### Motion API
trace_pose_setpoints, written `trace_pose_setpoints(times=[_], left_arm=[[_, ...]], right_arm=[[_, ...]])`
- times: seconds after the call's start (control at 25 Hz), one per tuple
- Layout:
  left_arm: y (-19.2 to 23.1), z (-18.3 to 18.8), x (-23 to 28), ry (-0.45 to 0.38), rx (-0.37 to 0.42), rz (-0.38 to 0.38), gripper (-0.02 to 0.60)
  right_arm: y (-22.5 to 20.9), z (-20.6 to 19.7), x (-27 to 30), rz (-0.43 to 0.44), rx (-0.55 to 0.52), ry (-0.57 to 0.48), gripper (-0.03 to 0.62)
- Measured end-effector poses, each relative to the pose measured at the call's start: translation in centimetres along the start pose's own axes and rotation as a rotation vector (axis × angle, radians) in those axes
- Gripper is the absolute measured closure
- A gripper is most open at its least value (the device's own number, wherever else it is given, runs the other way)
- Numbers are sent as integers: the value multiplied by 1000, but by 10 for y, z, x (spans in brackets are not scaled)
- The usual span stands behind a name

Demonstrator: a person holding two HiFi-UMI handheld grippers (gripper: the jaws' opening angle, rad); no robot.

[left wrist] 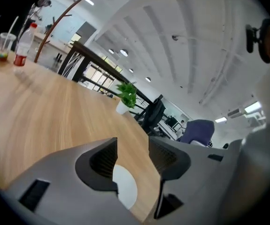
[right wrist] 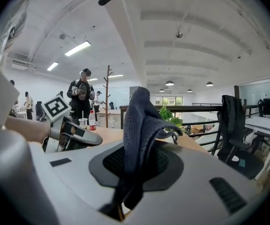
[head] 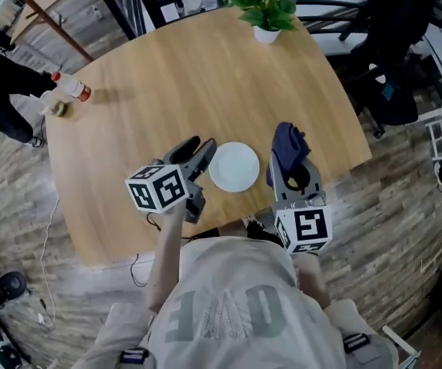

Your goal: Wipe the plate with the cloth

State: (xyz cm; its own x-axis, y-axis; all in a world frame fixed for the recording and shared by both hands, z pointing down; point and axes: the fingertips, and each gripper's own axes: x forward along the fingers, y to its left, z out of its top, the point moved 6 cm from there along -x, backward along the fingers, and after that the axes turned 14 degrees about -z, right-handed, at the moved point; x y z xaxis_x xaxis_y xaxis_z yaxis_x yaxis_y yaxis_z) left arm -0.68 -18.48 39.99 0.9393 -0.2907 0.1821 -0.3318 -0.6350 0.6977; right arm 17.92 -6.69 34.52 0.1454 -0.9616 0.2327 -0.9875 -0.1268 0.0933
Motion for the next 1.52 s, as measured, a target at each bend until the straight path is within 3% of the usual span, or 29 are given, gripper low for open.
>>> trace_pose_setpoints(times=[0.28, 0.52, 0.92, 1.16, 1.24, 1.36, 1.52], left_arm=[[48, -97, -11, 61, -330, 118, 388], [66, -131, -10, 84, -437, 164, 388], [79, -146, -7, 101, -510, 176, 393], [80, -143, 4, 129, -501, 150, 397], [82, -145, 4, 146, -486, 169, 430], [86, -147, 3, 189, -433, 208, 534], [87, -148, 2, 184, -449, 203, 537]], right_arm=[[-10, -29, -12, 24, 5, 97, 539], [-5, -37, -10, 60, -11, 121, 539], [-3, -38, -7, 83, -58, 139, 539], [0, -42, -1, 92, -48, 152, 539], [3, -41, 0, 100, -50, 150, 539], [7, -41, 0, 109, -58, 150, 539], [9, -46, 1, 109, -86, 159, 539]])
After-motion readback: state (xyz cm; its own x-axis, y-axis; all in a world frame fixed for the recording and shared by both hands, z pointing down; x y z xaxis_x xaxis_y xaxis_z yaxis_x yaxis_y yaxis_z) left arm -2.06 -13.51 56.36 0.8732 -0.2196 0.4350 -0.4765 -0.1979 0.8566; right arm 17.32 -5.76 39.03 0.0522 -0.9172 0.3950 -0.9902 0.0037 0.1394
